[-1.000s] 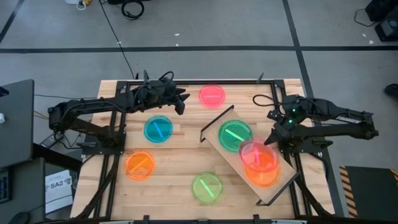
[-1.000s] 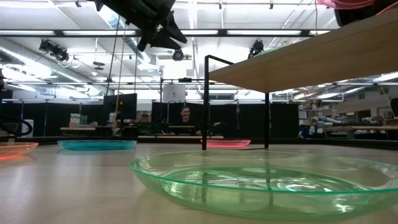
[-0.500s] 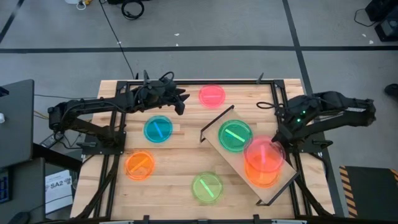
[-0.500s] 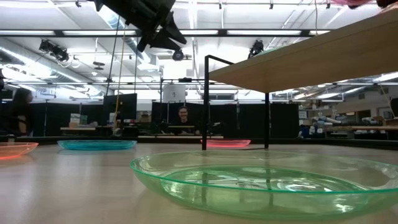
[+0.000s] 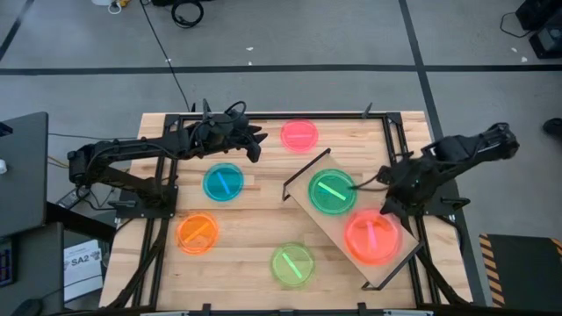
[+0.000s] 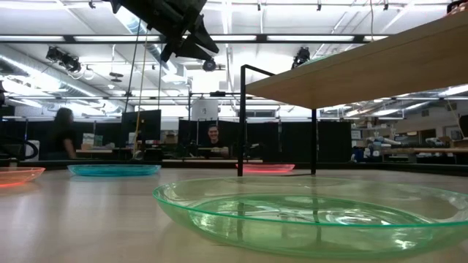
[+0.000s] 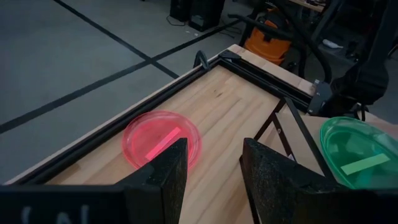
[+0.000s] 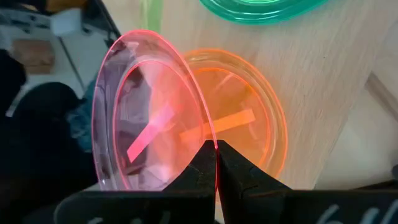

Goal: Place and stack plates onto a shelf
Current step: Stack the bottom pink plate on top of the orange plate on the shelf

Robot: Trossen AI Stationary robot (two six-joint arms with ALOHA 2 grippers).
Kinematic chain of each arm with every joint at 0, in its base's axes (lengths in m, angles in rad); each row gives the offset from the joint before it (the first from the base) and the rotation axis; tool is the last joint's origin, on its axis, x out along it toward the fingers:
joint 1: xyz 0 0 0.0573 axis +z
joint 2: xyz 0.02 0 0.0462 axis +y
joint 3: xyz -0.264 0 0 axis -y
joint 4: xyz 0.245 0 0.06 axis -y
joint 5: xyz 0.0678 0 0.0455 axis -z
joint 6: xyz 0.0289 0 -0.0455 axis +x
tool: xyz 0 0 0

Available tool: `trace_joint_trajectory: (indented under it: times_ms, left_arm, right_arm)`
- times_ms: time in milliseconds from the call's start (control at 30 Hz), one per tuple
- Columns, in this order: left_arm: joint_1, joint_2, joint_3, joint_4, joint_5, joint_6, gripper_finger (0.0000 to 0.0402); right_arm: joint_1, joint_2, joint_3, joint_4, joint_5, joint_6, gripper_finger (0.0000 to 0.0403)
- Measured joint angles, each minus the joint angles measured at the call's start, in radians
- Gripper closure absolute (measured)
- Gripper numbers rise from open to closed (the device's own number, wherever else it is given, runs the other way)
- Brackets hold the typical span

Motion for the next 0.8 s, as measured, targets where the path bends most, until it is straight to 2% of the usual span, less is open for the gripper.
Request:
trace_joint_trajectory:
  times_ms: [167, 400, 800]
  left_arm:
    - [0.0, 0.0, 0.0, 0.0, 0.0, -0.004, 0.0239]
    - [0.0, 0.0, 0.0, 0.0, 0.0, -0.004, 0.0239]
    - [0.0, 0.0, 0.0, 0.001, 0.0, -0.005, 0.0239]
  right_arm:
    - [0.078, 0.02, 0.0, -0.008, 0.08, -0.002, 0.0397]
    - [0.121, 0.022, -0.004, -0.043, 0.197, -0.037, 0.0396]
    - [0.127, 0.021, -0.033, -0.048, 0.182, -0.051, 0.0388]
